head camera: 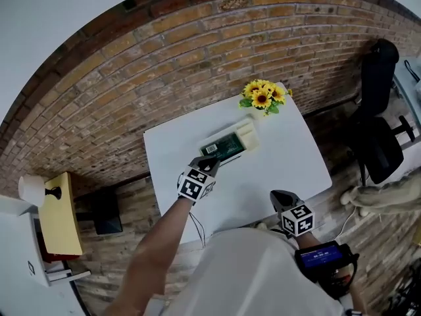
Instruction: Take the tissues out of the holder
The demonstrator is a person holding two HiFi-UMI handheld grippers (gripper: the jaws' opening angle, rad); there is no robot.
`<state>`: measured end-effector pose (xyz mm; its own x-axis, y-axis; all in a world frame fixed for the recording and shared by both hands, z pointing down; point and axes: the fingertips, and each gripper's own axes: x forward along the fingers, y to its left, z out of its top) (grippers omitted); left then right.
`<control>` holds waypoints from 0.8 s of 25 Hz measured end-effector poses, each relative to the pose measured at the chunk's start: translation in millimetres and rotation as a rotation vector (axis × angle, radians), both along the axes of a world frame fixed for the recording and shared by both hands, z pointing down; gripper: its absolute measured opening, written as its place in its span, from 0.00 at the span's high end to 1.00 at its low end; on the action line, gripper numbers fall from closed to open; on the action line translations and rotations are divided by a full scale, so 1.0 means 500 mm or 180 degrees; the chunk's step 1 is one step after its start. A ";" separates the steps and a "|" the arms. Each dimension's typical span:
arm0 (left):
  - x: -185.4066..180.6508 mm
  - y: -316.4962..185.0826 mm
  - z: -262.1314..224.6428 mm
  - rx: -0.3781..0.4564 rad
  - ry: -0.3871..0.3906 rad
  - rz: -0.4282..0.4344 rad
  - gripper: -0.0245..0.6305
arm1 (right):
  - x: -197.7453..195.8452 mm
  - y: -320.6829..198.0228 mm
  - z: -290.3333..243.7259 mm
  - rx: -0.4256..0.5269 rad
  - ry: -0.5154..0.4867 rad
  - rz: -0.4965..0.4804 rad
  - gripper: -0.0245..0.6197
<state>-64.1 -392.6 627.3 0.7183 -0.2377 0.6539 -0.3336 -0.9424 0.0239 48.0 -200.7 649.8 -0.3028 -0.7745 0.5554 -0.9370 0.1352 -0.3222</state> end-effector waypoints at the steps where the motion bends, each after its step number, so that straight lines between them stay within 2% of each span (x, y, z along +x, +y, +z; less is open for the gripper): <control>1: 0.007 -0.016 0.004 0.0019 -0.0057 0.0054 0.94 | 0.000 0.006 0.002 -0.0025 0.0005 0.0027 0.95; 5: 0.029 -0.063 0.041 0.0122 -0.0350 0.0370 0.91 | 0.006 0.036 0.010 -0.0115 0.0019 0.0199 0.95; 9: 0.046 -0.075 0.069 0.0136 -0.0575 0.0670 0.81 | 0.023 0.080 0.019 -0.0199 0.0024 0.0433 0.95; 12: 0.058 -0.077 0.088 0.0084 -0.0814 0.0910 0.71 | 0.035 0.101 0.021 -0.0215 0.0022 0.0570 0.95; 15: 0.049 -0.087 0.115 0.0041 -0.1196 0.1113 0.58 | 0.038 0.114 0.019 -0.0212 0.0017 0.0677 0.95; 17: 0.037 -0.093 0.120 0.0020 -0.1444 0.1223 0.55 | 0.039 0.122 0.018 -0.0209 0.0007 0.0746 0.95; 20: 0.030 -0.084 0.130 -0.0200 -0.1569 0.1327 0.55 | 0.038 0.137 0.022 -0.0230 -0.0013 0.0830 0.95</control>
